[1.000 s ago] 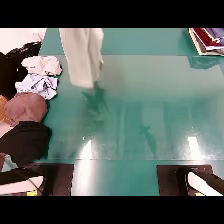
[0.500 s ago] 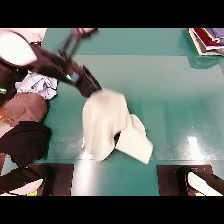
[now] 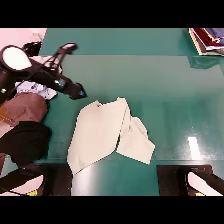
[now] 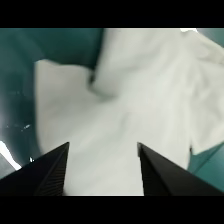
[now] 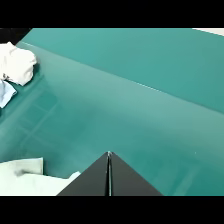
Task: Fold the shirts.
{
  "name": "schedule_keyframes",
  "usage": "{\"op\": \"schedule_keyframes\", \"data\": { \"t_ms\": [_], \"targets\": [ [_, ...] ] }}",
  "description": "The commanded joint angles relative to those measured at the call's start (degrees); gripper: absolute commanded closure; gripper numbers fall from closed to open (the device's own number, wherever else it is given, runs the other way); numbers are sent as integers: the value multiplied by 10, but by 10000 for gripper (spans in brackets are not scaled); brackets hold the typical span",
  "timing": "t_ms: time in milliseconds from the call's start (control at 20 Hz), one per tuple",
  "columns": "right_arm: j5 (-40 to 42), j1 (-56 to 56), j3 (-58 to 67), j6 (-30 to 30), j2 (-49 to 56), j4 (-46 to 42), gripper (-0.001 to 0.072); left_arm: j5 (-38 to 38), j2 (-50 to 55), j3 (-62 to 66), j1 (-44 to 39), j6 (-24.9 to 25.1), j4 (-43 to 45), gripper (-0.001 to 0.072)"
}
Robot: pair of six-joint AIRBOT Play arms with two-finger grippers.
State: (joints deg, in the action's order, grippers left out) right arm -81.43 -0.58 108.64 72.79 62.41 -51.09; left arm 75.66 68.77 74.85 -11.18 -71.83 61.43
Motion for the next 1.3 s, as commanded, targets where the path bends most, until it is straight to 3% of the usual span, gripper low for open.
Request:
{"op": "schedule_keyframes", "data": {
  "t_ms": [0, 200, 400, 600, 650, 700, 800, 850, 900, 950, 1150, 1250],
  "targets": [
    [-2, -2, 0, 4, 1, 0, 695, -32, -2, -83, 90, -12, -20, 212],
    [-3, -3, -14, 7, 0, 0, 696, -132, 10, -233, 95, 28, -59, 213],
    [-1, -3, -82, 18, 0, 0, 696, -136, 71, -252, 95, 96, -188, 214],
    [0, -4, -175, 18, 0, -1, 696, -169, 82, -252, 95, 97, -203, 229],
    [0, -4, -202, 18, 0, -1, 696, -169, 82, -252, 95, 100, -203, 446],
    [2, -3, -225, 18, 0, -1, 696, -169, 82, -252, 95, 109, -203, 594],
    [21, -4, -274, 18, 1, -1, 696, -169, 82, -252, 95, 114, -203, 594],
    [37, -4, -299, 18, 1, -1, 696, -169, 82, -252, 95, 114, -203, 613],
    [49, -4, -324, 17, 1, -2, 696, -169, 82, -252, 95, 118, -200, 685],
    [58, -4, -347, 17, 2, -2, 696, -168, 82, -250, 95, 118, -197, 686],
    [64, -29, -410, 17, 44, -17, 696, -130, 82, -146, 98, 59, -53, 686],
    [75, -81, -417, 17, 83, -52, 695, -90, 82, -80, 98, 57, -21, 686]
  ]
}}
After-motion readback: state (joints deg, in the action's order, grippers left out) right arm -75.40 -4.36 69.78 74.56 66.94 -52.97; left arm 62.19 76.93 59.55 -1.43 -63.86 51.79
